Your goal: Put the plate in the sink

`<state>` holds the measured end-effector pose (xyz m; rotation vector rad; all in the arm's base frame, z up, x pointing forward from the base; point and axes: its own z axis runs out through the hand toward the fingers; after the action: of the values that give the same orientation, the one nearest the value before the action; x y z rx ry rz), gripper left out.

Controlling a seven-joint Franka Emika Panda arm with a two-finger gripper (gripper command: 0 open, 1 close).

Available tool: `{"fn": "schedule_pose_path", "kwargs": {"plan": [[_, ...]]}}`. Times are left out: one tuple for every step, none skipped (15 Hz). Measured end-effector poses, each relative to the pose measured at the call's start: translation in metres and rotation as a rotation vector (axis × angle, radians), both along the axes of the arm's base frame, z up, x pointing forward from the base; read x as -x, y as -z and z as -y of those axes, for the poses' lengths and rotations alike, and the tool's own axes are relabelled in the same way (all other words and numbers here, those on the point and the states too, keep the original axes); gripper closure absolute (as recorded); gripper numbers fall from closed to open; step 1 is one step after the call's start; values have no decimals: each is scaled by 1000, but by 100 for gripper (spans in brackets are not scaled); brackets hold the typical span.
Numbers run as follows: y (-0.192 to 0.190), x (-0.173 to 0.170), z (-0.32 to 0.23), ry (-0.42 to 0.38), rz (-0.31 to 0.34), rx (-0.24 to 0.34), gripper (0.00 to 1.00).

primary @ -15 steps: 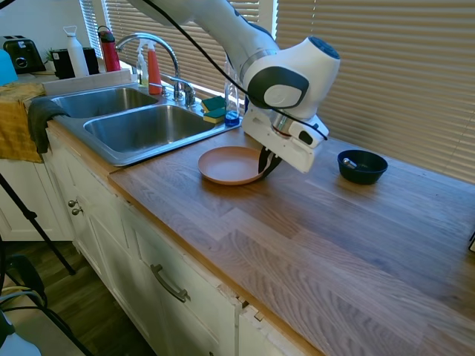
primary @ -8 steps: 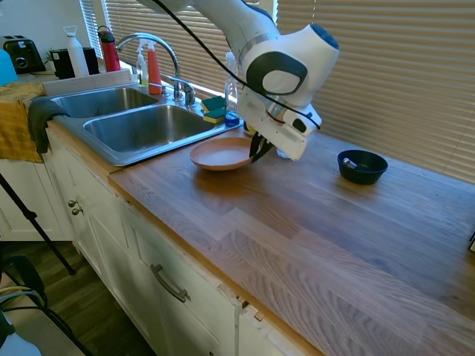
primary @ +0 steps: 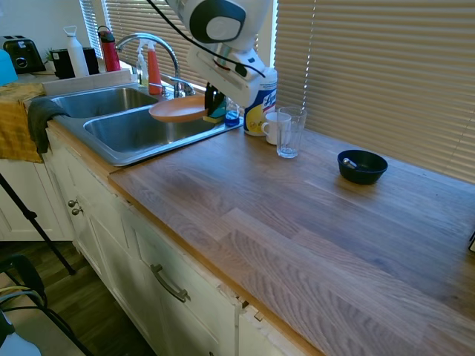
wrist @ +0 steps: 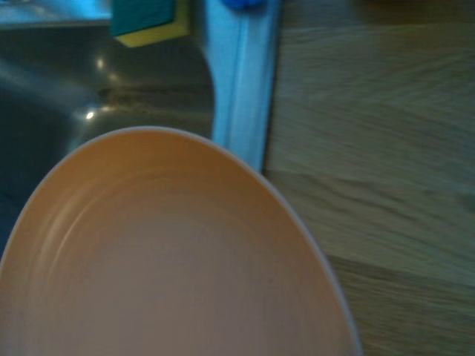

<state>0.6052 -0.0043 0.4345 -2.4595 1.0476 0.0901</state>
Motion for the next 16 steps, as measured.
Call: {"fn": "schedule_pose_path", "kwargs": {"plan": [[-2,0,-17,-3,-8,5,100],[-2,0,-31,0,-15,10,100],[-2,0,-32,-4,-15,15,100],[-1,-1,-38,-17,-12,24,100],[1,-4,-51,-36,1,35,100],[2,-8,-69,-60,18,46,100],[4,-14,-93,-92,38,55,100],[7,-19,-115,-124,56,65,100],[11,-25,-137,-156,68,75,100],[16,-33,-157,-184,76,86,100],[23,-42,-175,-208,80,97,100],[33,-52,-193,-231,80,103,100],[46,-61,-210,-251,80,108,100],[59,-70,-223,-266,76,115,100],[74,-78,-235,-277,69,120,100],[89,-85,-244,-286,63,125,100]]}}
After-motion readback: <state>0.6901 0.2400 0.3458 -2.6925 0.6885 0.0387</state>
